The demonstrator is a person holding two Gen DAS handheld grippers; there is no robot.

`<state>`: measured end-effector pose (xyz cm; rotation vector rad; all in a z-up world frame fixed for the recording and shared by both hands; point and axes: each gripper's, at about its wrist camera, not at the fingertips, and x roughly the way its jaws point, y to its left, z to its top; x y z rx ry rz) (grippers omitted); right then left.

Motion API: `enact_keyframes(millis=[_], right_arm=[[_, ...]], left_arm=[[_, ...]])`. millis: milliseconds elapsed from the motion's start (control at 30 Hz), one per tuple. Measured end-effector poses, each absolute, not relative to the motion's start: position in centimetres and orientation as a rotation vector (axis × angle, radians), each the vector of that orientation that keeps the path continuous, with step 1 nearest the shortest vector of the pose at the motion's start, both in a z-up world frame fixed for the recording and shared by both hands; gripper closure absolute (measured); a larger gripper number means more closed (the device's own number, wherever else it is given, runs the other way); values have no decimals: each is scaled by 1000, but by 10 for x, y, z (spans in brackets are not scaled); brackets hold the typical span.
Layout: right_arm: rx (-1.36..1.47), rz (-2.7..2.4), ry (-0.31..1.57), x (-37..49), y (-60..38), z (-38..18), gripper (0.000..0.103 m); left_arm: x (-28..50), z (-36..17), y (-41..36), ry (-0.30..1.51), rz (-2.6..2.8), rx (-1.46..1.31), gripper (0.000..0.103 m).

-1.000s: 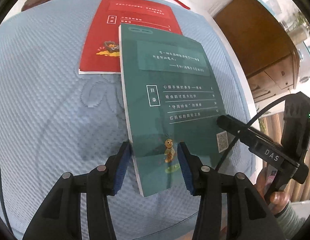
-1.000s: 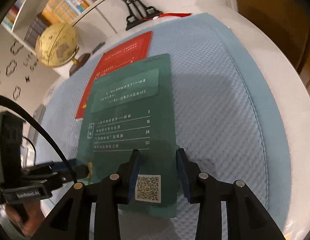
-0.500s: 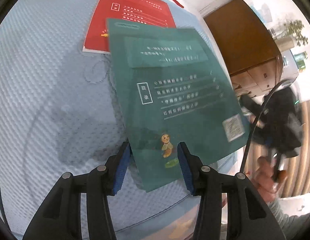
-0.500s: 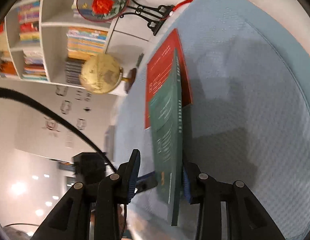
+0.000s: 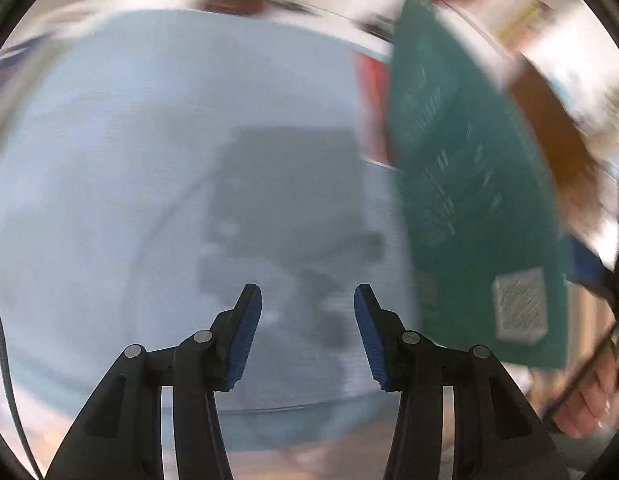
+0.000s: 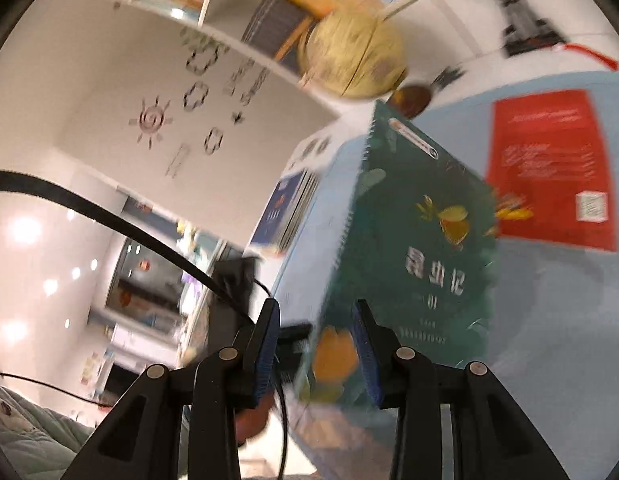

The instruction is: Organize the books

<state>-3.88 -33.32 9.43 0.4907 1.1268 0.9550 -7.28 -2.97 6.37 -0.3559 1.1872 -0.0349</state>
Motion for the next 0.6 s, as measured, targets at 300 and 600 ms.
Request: enact_keyframes(millis=[300, 600], right_arm=[[264, 659, 1304, -21, -311, 21, 36], [79, 536, 1311, -19, -293, -17, 60]], left_arm=[[-112, 46, 42, 1183, 169, -433, 58], [-69, 30, -18, 1234, 26, -318, 58]])
